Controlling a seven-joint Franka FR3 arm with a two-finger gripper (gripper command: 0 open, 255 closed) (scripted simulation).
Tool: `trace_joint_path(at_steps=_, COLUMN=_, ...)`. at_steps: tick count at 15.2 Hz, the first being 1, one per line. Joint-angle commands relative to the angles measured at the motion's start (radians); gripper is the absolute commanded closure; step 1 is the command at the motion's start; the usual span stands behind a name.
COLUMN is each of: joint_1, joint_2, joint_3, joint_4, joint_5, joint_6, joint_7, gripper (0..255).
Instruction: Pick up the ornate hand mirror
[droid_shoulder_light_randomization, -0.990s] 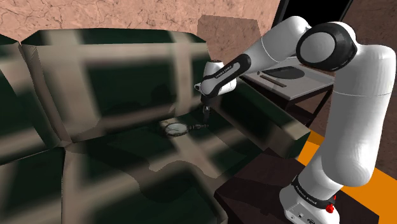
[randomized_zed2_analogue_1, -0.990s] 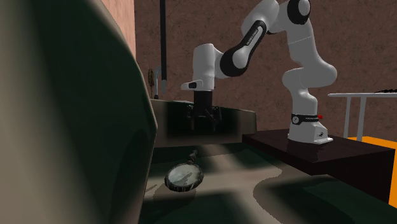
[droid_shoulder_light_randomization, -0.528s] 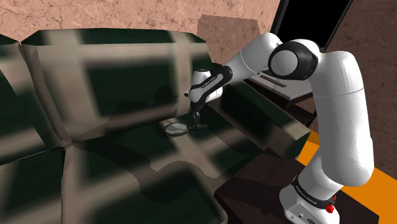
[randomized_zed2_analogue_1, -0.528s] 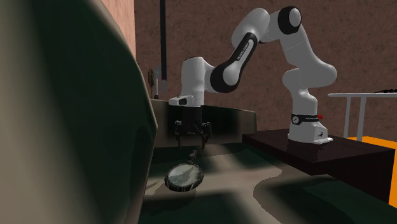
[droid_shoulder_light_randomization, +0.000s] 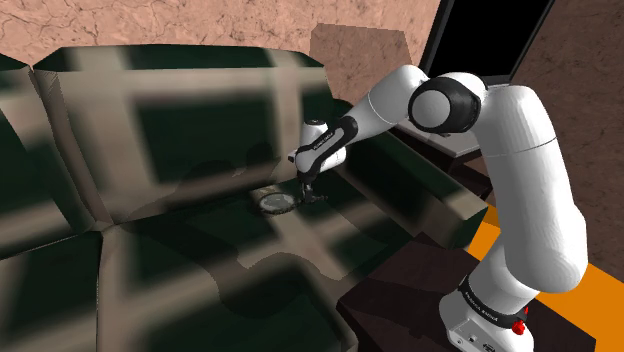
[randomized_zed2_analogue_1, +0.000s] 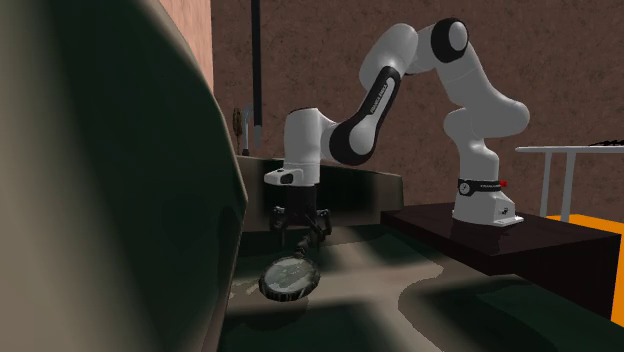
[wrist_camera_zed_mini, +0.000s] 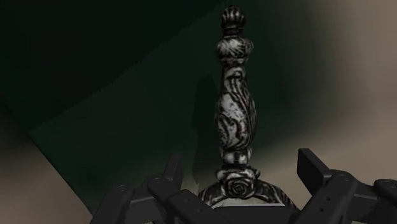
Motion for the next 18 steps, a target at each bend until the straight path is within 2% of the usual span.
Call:
trace_joint_path(at_steps=1, joint_1=0.0, joint_2=0.007, joint_3=0.0, joint_4=0.003, joint_5=0.0, joint_6=0.005, joint_7=0.0, gripper=0)
trace_joint_path(at_steps=2, joint_1=0.0, joint_2=0.008, joint_3=0.0, joint_4=0.002, joint_5=0.0, joint_6=0.006, joint_7=0.0, gripper=255)
trace_joint_path(at_steps=11, joint_1=0.0, joint_2=0.007, joint_3=0.0, joint_4=0.003, joint_5=0.0, joint_6=0.005, joint_7=0.0, gripper=255)
trace_joint_path(at_steps=18, joint_1=0.003, joint_2=-0.069, joint_3=-0.003, joint_4=-0.015, joint_5=-0.003, joint_6=-0.053, joint_7=0.003, gripper=255)
